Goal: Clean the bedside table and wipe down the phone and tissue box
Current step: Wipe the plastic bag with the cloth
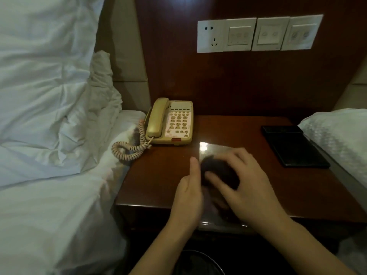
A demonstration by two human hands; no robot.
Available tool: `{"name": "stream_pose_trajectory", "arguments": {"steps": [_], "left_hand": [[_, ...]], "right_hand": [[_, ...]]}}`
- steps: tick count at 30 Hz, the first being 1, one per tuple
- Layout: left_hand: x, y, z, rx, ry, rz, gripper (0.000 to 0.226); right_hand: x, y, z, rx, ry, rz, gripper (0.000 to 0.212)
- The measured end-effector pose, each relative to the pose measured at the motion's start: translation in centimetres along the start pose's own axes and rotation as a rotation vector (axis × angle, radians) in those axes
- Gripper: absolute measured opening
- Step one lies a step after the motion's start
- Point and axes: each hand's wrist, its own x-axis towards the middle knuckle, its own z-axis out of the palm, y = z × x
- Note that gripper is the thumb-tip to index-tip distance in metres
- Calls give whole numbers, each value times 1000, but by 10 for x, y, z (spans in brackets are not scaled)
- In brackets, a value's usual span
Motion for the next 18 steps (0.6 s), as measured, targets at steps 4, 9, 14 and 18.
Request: {"name": "stream_pose_trajectory", "arguments": {"steps": [4,9,14,18], "left_hand": [[-5,-6,10,4,-34,62,94],[-2,-4,-2,-8,205,89,74],[-4,-3,0,7,122,133,72],[-7,-1,11,22,71,175,66]], "right_hand": [[19,3,4,45,166,221,37],[-7,-14,4,36,-126,16,37],[-1,-7,0,50,-51,34,38],[18,-3,0,83,176,194,36]]}}
